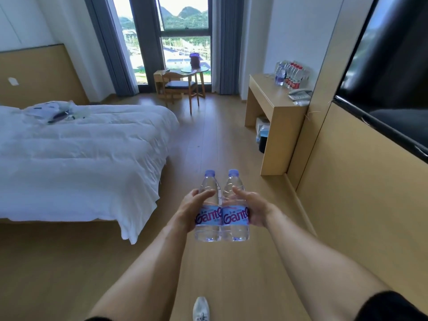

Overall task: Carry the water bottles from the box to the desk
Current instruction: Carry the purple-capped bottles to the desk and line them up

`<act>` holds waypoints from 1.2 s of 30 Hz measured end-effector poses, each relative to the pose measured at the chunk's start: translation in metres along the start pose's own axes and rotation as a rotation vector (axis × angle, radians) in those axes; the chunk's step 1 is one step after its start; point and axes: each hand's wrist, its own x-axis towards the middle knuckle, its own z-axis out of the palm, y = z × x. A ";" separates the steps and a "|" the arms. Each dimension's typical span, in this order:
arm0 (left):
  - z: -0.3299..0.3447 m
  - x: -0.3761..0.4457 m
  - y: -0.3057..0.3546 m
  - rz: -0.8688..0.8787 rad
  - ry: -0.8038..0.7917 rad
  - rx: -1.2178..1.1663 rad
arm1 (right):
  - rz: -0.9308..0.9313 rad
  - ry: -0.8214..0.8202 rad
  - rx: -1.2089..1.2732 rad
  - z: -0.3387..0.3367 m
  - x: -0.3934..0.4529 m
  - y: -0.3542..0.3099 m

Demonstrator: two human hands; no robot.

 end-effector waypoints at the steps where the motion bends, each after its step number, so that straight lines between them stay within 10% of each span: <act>1: -0.002 0.020 0.007 -0.003 -0.012 -0.001 | -0.006 0.013 0.003 -0.003 0.015 -0.010; 36: -0.035 0.562 0.247 -0.054 0.036 -0.024 | 0.026 -0.009 0.034 -0.133 0.490 -0.349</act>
